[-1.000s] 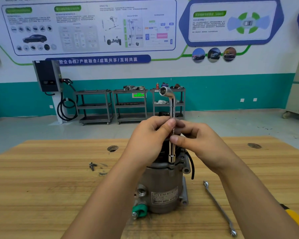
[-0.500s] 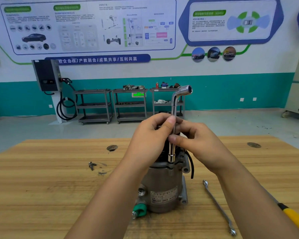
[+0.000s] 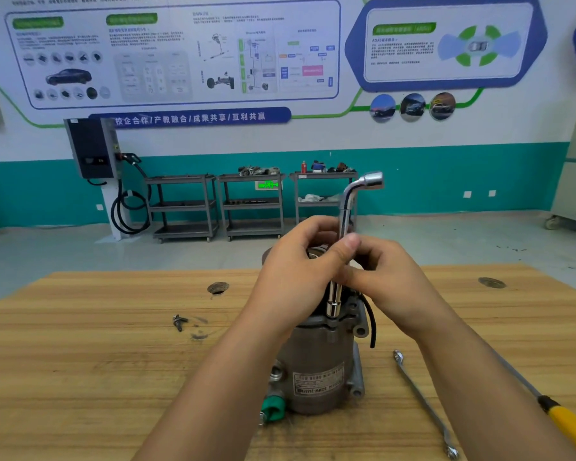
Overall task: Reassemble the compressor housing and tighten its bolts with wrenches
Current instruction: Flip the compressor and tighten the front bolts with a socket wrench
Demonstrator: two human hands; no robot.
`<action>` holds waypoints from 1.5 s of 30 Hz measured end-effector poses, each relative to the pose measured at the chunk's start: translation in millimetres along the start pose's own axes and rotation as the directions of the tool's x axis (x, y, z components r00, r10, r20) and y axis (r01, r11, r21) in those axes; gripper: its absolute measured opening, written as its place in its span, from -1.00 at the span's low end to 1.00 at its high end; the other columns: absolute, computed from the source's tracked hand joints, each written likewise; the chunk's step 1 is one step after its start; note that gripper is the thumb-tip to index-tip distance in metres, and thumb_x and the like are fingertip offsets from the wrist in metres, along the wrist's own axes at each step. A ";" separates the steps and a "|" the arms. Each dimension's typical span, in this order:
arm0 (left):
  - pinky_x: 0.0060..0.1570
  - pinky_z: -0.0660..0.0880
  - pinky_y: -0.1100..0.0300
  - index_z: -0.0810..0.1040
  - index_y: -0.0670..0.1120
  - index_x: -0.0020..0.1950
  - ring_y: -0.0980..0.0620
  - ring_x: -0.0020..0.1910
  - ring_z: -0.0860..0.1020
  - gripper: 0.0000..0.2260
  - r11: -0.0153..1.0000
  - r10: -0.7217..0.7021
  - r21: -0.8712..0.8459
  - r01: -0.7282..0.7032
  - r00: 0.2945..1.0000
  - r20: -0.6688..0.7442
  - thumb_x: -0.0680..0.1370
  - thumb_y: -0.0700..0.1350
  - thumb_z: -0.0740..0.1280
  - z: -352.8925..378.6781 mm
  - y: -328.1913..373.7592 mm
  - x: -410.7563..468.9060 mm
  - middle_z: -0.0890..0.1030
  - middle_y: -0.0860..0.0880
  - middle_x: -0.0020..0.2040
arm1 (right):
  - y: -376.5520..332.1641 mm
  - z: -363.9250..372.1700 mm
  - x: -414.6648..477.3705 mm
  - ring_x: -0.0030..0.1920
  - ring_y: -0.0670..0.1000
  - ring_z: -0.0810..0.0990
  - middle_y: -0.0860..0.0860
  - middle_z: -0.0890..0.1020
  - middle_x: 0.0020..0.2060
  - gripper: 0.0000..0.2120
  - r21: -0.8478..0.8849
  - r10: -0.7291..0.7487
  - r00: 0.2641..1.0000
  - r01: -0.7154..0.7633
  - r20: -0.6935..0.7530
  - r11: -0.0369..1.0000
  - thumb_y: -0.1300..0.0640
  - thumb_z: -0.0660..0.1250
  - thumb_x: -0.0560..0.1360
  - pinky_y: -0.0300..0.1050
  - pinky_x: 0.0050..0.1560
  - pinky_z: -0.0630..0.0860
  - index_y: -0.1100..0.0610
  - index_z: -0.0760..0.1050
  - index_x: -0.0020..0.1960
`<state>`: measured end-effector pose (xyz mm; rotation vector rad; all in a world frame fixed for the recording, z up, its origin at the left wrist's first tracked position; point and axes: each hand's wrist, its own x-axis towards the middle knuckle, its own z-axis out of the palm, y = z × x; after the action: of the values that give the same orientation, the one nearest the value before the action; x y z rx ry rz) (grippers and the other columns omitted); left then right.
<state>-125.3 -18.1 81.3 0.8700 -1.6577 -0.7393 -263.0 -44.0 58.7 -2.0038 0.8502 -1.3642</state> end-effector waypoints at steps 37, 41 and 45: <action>-0.13 0.47 0.26 0.52 0.02 -0.08 0.12 -0.16 0.54 -0.85 0.998 0.010 0.057 -0.014 0.997 0.078 0.62 -0.10 0.18 -3.3 -1.8 -0.6 0.58 0.05 -0.20 | -2.6 -2.3 -3.3 0.08 0.03 0.55 0.07 0.61 0.00 -0.76 0.024 -0.006 0.994 0.004 0.105 1.000 0.08 0.34 0.41 -0.05 0.12 0.51 0.03 0.57 0.07; -0.05 0.48 0.22 0.56 0.01 -0.05 0.06 -0.07 0.57 -0.80 1.000 0.003 0.007 -0.003 0.996 0.088 0.63 -0.09 0.15 -3.6 -1.1 -0.5 0.62 0.00 -0.13 | -4.1 -3.0 -3.2 0.11 -0.01 0.55 0.00 0.62 0.01 -0.78 0.043 -0.003 0.993 -0.002 0.115 0.999 0.16 0.35 0.45 -0.07 0.15 0.49 -0.04 0.57 0.07; -0.06 0.50 0.15 0.50 0.01 -0.06 0.08 -0.12 0.55 -0.89 0.997 0.017 0.071 -0.023 0.996 0.082 0.60 -0.03 0.21 -3.1 -1.5 -1.6 0.57 0.10 -0.22 | -2.8 3.9 -1.5 0.02 0.08 0.55 0.15 0.60 -0.07 -0.84 -0.027 0.004 0.999 -0.004 0.035 1.000 0.19 0.40 0.43 -0.01 0.05 0.50 0.14 0.54 0.01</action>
<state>-121.7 -17.7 79.9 0.8831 -1.7724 -0.7131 -259.3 -40.7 58.7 -2.0392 0.8602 -1.3181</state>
